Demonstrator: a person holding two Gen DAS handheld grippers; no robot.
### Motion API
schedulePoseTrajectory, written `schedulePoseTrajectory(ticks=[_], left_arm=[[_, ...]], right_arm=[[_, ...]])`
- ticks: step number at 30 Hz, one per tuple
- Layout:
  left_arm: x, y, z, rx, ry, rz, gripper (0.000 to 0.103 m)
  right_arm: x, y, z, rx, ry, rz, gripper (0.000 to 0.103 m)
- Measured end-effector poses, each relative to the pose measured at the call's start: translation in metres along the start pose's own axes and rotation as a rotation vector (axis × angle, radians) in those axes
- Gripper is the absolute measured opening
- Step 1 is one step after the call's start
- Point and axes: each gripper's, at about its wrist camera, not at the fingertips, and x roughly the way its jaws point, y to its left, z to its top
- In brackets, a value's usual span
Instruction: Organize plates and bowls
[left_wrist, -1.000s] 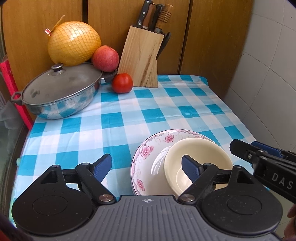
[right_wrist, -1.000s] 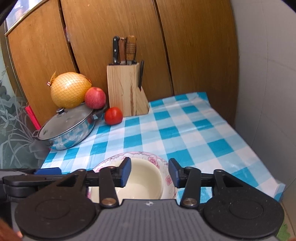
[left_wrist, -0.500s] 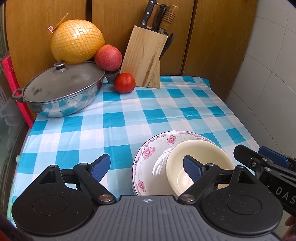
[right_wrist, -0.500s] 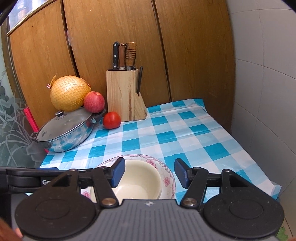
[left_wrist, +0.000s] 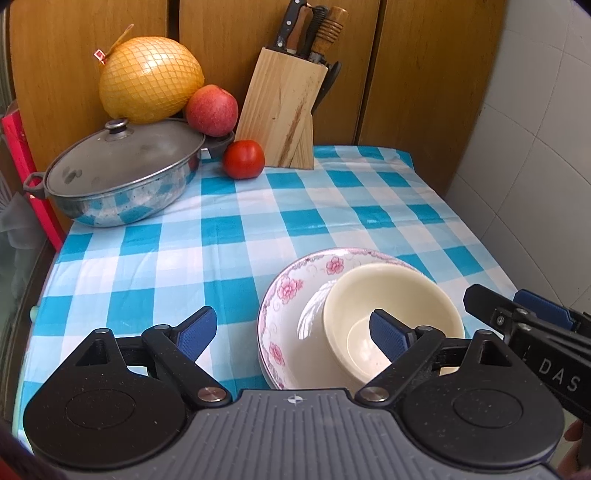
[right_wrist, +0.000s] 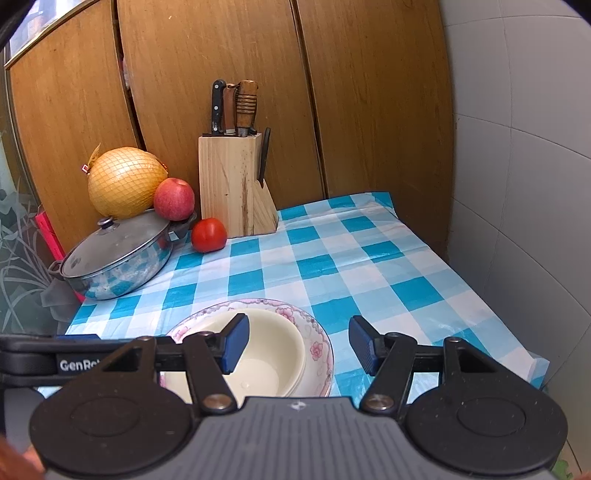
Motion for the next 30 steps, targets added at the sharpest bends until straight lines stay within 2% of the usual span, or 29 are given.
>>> schedulePoseTrajectory(ticks=[8, 30], left_arm=[[-0.002, -0.003, -0.01, 0.012, 0.02, 0.0, 0.094], [-0.008, -0.004, -0.013, 0.041, 0.018, 0.025, 0.094]], right_arm=[[-0.003, 0.001, -0.008, -0.008, 0.022, 0.0, 0.058], [-0.007, 0.001, -0.016, 0.0, 0.047, 0.011, 0.058]])
